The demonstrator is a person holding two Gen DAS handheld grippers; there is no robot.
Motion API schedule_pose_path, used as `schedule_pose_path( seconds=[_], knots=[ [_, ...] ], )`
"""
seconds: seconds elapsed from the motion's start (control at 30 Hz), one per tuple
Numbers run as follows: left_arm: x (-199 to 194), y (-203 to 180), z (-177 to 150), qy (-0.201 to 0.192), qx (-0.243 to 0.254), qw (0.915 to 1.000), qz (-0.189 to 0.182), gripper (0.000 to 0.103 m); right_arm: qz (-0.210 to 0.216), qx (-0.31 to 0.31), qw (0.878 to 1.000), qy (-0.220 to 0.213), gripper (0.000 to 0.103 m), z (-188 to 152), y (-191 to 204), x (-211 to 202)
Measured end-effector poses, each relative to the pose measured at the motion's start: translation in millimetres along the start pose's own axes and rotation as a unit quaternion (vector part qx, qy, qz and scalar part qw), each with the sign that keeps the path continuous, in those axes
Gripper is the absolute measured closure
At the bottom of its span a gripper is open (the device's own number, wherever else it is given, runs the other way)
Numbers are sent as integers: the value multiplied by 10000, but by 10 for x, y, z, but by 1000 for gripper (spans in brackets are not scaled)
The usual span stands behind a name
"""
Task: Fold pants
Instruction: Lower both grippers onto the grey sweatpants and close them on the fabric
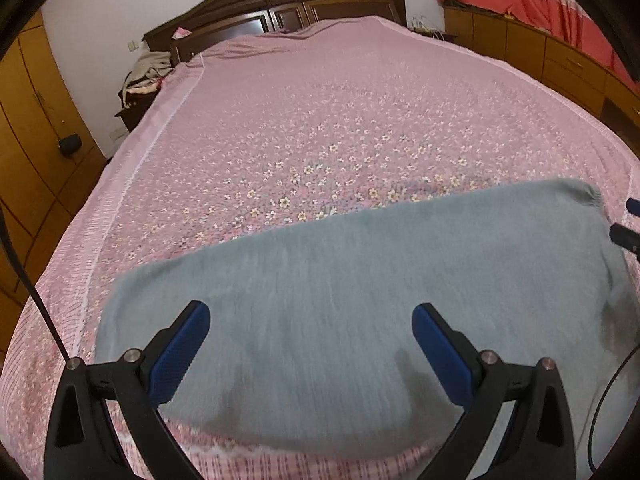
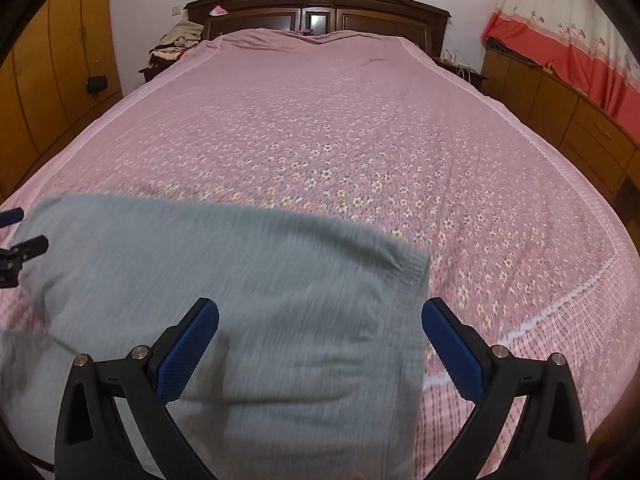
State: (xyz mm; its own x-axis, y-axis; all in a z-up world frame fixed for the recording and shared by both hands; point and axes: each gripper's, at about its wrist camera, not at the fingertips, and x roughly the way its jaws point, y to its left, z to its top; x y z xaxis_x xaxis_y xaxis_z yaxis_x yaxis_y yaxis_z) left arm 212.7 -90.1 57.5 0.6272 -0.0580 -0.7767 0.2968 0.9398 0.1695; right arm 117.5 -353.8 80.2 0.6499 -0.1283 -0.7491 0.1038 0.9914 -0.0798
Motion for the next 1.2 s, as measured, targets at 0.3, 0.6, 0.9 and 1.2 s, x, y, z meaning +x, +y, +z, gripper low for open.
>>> schedule_pose_path(
  seconds=[0.3, 0.6, 0.9, 1.2],
  knots=[
    [343, 124, 189, 252, 80, 9987, -435, 0, -34, -89, 9999, 82, 0, 165, -49, 224],
    [828, 317, 441, 655, 359, 9958, -524, 0, -2, -440, 9983, 383, 0, 339, -62, 536],
    [1201, 447, 486, 889, 385, 9923, -771, 0, 159, -417, 9964, 728, 0, 414, -79, 913],
    [1584, 578, 483, 1161, 406, 9851, -1202, 0, 512, -314, 9915, 1156, 0, 368, -124, 1290]
  ],
)
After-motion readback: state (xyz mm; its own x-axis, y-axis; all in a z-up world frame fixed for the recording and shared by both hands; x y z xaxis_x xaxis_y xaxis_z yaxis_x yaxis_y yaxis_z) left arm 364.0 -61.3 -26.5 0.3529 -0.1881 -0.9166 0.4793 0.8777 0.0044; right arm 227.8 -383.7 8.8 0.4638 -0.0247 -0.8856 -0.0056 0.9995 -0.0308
